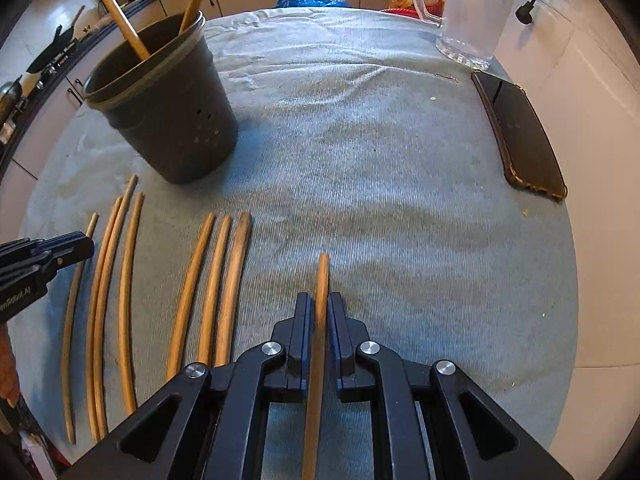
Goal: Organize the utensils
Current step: 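Lift the chopstick upright and carry it over the grey cup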
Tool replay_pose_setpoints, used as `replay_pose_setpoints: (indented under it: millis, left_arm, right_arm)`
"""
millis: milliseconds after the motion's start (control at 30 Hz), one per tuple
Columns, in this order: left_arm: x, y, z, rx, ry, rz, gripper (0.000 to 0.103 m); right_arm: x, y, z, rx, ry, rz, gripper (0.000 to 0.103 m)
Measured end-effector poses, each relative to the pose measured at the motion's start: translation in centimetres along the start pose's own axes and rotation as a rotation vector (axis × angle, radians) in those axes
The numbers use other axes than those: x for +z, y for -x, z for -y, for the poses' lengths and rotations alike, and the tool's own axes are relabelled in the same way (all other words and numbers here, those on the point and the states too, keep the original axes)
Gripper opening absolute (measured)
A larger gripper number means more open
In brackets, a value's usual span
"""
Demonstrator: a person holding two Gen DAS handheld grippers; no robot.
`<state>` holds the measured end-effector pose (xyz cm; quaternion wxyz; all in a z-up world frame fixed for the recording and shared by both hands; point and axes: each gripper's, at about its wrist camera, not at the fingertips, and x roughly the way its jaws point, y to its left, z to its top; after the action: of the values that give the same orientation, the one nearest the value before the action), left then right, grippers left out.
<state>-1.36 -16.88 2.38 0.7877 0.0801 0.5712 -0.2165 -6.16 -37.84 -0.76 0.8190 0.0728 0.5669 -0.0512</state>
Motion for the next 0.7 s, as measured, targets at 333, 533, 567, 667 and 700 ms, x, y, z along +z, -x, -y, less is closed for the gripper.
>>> replay_pose_setpoints:
  millis: [333,533,567,667,700]
  left_arm:
    - [-2.9,6.3,0.3,0.022,-0.025,0.189,0.005]
    - [-6.3,13.9,1.2,0.005,-0.050,0.400,0.005]
    - [-7.1,15.0,1.4,0.005,-0.051,0.430,0.005]
    - [-8.6,16.9,1.7,0.011,-0.057,0.495,0.005]
    - [-9.4,17.7,2.1,0.021,-0.064,0.528,0.005]
  right_arm:
    - [-1.5,5.2,1.2,0.105,-0.056,0.189,0.006]
    - [-4.4,11.1,0.5,0.119,-0.037,0.357,0.006]
    - [-5.0,11.9,0.2,0.113,-0.032,0.380,0.006]
    - [-6.4,14.3,-0.4,0.093,-0.017,0.447,0.006]
    - [-7.1,14.9,-0.2,0.093,-0.012,0.470,0.006]
